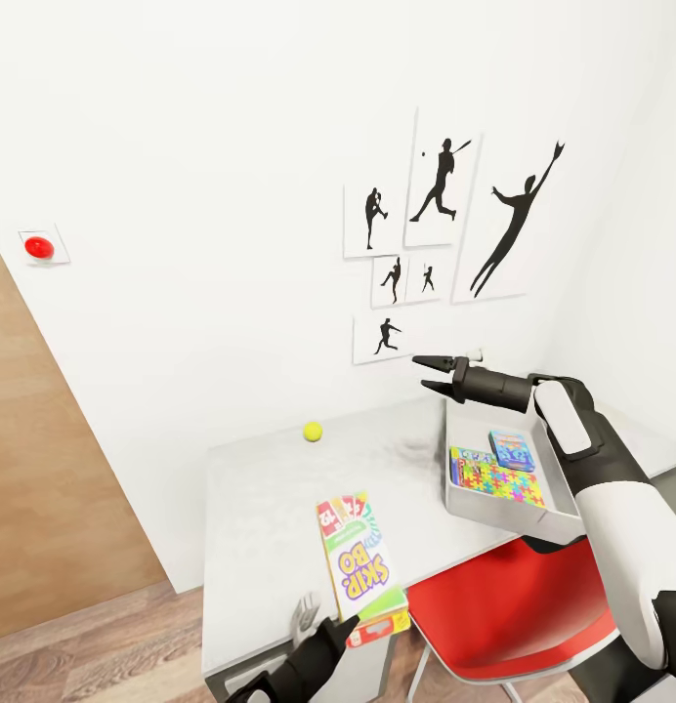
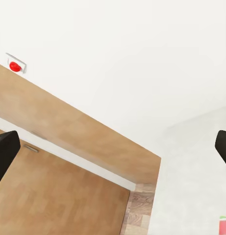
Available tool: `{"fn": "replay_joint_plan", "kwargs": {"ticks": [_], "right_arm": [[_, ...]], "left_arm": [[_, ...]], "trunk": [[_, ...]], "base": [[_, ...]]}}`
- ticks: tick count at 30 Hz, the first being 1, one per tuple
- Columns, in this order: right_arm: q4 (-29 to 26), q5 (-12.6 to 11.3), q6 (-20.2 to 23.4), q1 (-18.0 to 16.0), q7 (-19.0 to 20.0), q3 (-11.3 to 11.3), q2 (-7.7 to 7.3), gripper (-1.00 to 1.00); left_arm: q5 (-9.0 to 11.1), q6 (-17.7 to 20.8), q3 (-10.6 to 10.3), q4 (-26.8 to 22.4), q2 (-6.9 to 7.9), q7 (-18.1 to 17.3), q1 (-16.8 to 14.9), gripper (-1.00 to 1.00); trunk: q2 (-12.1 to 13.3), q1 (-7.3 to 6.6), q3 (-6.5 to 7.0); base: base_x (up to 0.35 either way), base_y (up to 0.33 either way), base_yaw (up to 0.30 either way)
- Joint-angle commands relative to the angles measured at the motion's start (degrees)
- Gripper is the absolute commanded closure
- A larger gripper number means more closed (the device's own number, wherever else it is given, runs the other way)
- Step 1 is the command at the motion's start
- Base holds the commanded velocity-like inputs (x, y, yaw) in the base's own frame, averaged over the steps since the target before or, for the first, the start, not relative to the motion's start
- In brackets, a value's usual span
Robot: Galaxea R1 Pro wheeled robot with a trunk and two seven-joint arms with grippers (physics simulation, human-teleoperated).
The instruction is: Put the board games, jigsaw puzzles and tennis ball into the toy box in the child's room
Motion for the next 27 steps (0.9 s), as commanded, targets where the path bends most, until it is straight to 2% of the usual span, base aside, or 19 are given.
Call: {"fn": "replay_joint_plan", "kwargs": {"ticks": [1,5,8,12,17,23,27], "right_arm": [[0.0,0.3,0.1,-0.1,0.4,0.1,-0.04,-1.00],[0.0,0.2,0.1,-0.1,0.4,0.1,-0.04,-1.00],[0.0,0.2,0.1,-0.1,0.4,0.1,-0.04,-1.00],[0.0,0.3,0.1,-0.1,0.4,0.1,-0.04,-1.00],[0.0,0.2,0.1,-0.1,0.4,0.1,-0.04,-1.00],[0.0,0.3,0.1,-0.1,0.4,0.0,-0.07,-1.00],[0.0,0.3,0.1,-0.1,0.4,0.0,-0.12,-1.00]], "left_arm": [[0.5,0.6,0.0,0.0,0.00,-0.8,0.0,1.00],[0.4,0.8,0.0,-0.1,0.00,-5.0,0.0,1.00],[0.4,1.2,0.0,-0.1,0.00,-6.1,0.0,1.00],[0.4,2.1,-0.1,-1.2,0.00,-6.6,0.0,1.00],[0.4,5.4,-0.2,-4.9,0.00,-6.6,0.3,1.00],[0.4,7.0,-0.2,-5.8,0.00,-6.7,0.4,1.00],[0.4,11.3,-0.2,-10.0,0.00,-6.7,1.2,1.00]], "trunk": [[-0.1,0.02,-0.10],[-0.1,0.02,-0.10],[-0.1,0.02,-0.10],[-0.1,0.02,-0.10],[-0.1,0.02,-0.10],[-0.1,0.02,-0.10],[-0.1,0.02,-0.10]], "base": [[0.000,0.000,0.000],[0.000,0.000,0.000],[0.000,0.000,0.000],[0.000,0.000,0.000],[0.000,0.000,0.000],[0.000,0.000,0.000],[0.000,0.000,0.000]]}}
